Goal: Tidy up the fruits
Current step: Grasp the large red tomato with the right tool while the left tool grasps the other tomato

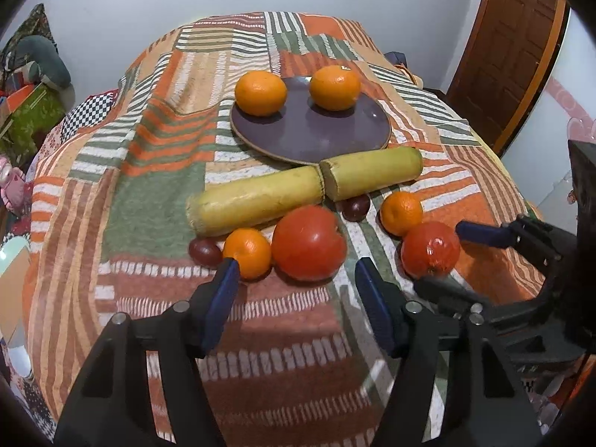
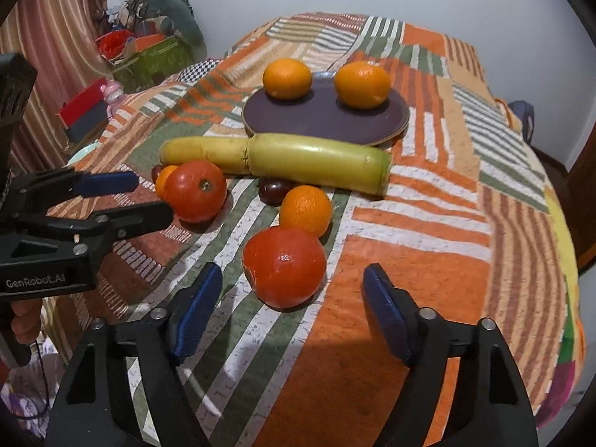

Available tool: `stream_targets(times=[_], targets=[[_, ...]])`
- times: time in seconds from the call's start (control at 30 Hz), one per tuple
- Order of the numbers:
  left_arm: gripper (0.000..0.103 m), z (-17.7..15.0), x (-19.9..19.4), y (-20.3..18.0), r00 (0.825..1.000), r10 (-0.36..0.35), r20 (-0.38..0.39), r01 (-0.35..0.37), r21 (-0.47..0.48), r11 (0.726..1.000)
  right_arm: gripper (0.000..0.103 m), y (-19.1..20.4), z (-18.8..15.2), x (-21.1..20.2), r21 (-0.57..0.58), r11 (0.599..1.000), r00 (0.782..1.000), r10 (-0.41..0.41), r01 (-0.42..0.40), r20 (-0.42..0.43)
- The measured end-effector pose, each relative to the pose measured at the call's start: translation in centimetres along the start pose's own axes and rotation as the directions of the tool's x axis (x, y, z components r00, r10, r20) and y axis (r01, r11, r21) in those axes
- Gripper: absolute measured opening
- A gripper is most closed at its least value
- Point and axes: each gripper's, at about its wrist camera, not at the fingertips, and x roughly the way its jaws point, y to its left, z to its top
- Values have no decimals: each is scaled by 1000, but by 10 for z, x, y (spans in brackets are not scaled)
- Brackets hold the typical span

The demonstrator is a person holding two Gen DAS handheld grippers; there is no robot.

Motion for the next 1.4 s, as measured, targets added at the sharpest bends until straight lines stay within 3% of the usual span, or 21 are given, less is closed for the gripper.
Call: stream_targets(times=[0.4, 0.53, 0.57, 0.73, 0.9, 1.4], targets=[[64, 10, 22, -17, 996, 88, 25, -90, 76, 993, 53, -4, 1, 10, 20, 999, 999, 47, -46, -22], [54, 11, 23, -19, 994, 98, 37, -101, 88, 991, 44, -5, 1, 8, 27, 996, 996, 82, -81, -24], [48, 11, 23, -19, 996, 77, 33, -80, 89, 993, 44, -4, 2, 8, 26, 996, 996, 81, -81, -24], [47, 11, 21, -21, 996, 80, 30, -83, 93, 992, 44, -5, 3, 7, 30, 996, 996, 85, -84, -23], [47, 11, 12, -15, 999, 37, 24, -38, 53, 998, 43, -7, 4, 0, 37, 995, 996, 90, -89, -10], [46, 40, -28, -3, 993, -23, 114, 22, 9, 1000, 43, -16, 38, -33, 22, 997, 992, 68, -71, 109]])
